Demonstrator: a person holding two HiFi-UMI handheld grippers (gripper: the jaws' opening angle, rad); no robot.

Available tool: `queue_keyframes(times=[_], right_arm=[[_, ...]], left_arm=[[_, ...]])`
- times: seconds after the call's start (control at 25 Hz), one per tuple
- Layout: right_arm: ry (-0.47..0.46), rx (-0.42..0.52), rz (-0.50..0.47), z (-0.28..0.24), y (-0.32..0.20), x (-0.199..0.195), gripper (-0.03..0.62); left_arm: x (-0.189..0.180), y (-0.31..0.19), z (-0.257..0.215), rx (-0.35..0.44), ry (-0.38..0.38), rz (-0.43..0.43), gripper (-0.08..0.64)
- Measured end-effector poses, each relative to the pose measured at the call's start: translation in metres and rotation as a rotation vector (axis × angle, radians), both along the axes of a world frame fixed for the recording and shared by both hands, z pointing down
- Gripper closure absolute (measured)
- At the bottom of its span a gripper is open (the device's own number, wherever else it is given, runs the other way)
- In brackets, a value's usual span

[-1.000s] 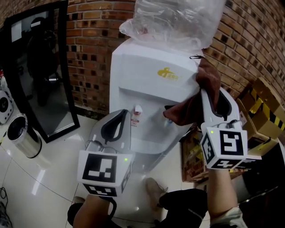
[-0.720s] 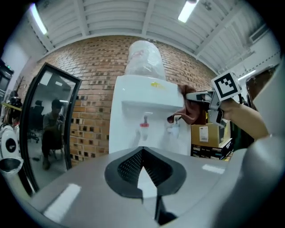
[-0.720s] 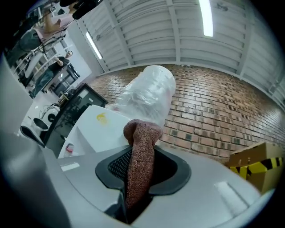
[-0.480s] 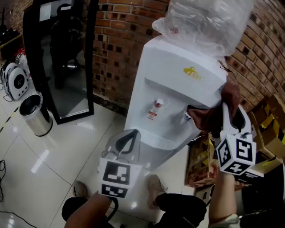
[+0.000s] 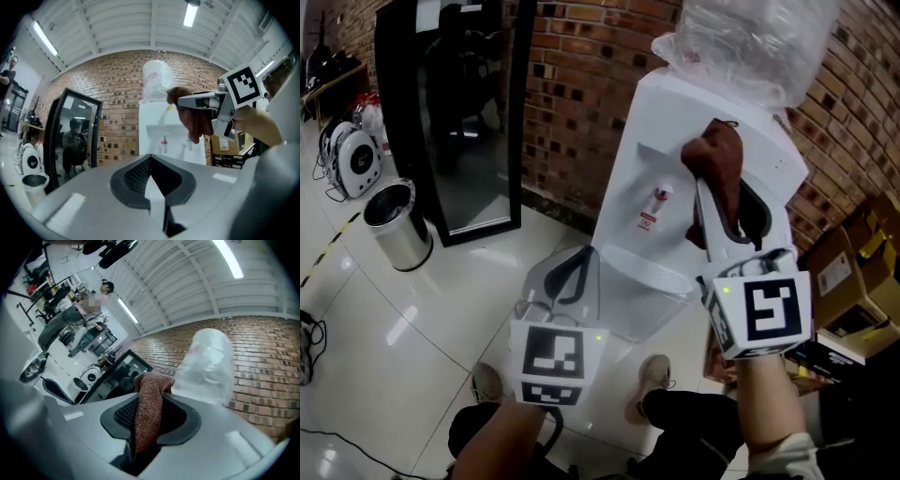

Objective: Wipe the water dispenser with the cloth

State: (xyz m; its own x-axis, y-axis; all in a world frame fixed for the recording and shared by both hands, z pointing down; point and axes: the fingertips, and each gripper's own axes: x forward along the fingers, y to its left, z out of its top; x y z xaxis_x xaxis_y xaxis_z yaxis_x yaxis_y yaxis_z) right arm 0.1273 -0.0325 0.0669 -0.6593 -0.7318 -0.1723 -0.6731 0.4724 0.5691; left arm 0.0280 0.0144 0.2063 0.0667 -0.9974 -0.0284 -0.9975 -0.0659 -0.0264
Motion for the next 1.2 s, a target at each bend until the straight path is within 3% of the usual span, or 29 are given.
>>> queue_keyframes(times=[0.08, 0.2, 0.32, 0.44, 0.72, 1.2], right_arm=[[0.080, -0.008, -0.043, 0.009, 0.002, -0.041, 0.472], [0.134, -0.030, -0.069, 0.027, -0.010, -0.091, 0.472], [0.184, -0.035, -0.019, 0.045, -0.038, -0.123, 0.472], [0.190, -0.039, 0.059, 0.049, -0.064, -0.123, 0.471], [0.109, -0.046, 0.179, 0.031, -0.082, -0.054, 0.471], [-0.177, -0.084, 0.343, 0.036, -0.084, 0.129, 0.474]], left_arm=[[-0.010, 0.004, -0.005, 0.014, -0.005, -0.023, 0.560], [-0.026, 0.007, -0.004, 0.010, 0.052, -0.037, 0.560], [-0.042, 0.008, -0.005, 0.011, 0.102, -0.057, 0.560], [-0.042, 0.004, -0.006, 0.012, 0.103, -0.049, 0.560], [-0.030, -0.020, 0.000, 0.000, 0.107, -0.009, 0.560], [0.041, -0.045, 0.024, -0.060, 0.041, 0.118, 0.560]])
